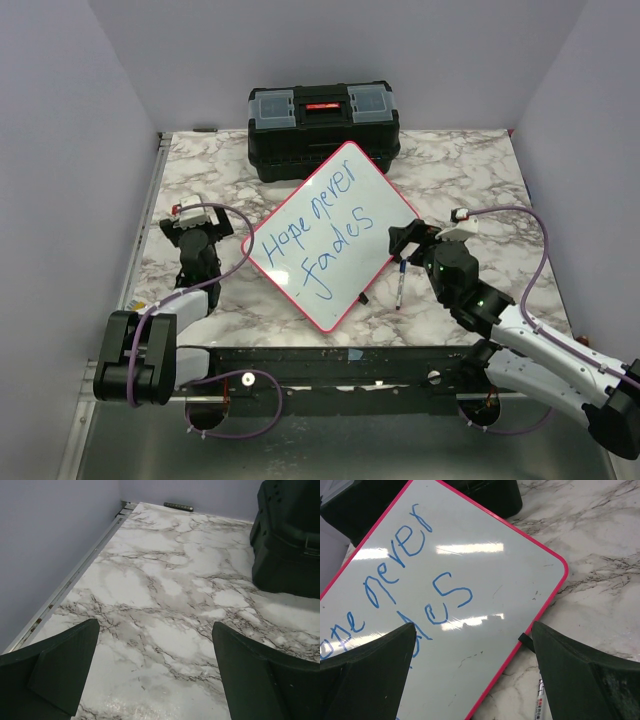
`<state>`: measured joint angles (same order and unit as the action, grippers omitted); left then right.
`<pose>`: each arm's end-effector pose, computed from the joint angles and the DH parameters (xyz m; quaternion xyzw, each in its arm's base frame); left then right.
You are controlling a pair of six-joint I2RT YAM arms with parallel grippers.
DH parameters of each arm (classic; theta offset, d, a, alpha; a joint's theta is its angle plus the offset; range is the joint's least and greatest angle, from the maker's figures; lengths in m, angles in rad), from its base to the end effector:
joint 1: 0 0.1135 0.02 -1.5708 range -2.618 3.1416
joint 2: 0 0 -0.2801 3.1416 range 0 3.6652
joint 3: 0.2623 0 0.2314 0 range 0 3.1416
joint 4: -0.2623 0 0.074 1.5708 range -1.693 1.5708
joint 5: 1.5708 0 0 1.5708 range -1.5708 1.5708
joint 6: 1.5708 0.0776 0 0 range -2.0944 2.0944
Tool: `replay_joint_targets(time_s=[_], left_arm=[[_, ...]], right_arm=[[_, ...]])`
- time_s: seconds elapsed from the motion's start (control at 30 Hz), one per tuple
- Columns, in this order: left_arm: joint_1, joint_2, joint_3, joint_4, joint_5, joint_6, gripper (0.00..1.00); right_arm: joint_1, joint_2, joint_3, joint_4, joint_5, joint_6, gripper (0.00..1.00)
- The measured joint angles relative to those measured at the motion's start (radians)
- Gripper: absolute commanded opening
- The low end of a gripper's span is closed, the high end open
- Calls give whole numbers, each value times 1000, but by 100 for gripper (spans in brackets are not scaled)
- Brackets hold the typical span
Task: Write a sentence on the whiteboard
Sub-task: Reset both arms
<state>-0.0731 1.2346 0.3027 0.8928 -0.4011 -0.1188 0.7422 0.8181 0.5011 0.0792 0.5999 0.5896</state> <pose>0.2559 0.0116 0.2286 -0.1542 0.7030 0.0779 0.6899 0.1724 0.0987 0.2728 0.1249 0.7626 0.1823 0.6079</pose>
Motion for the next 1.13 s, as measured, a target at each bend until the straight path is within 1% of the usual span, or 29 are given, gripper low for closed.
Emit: replay_joint_targets(time_s=[0.13, 0.17, 0.23, 0.33, 0.63, 1.13], left_arm=[[0, 2, -11, 34, 63, 23, 99], [0, 14, -31, 93, 77, 29, 98], [1, 39, -68, 156, 90, 39, 99], [1, 46, -97, 167, 100, 44, 98], [2, 47, -92, 197, 105, 48, 99], [2, 47, -92, 206, 105, 48, 99]], right_arm=[[0, 0, -2, 2, -3, -4, 100], [0, -2, -2, 2, -4, -4, 100], [0, -9, -2, 1, -4, -5, 100], [0, -30, -6, 1, -3, -5, 100], [0, -42, -13, -6, -3, -5, 100], [0, -4, -5, -21, -3, -4, 100]])
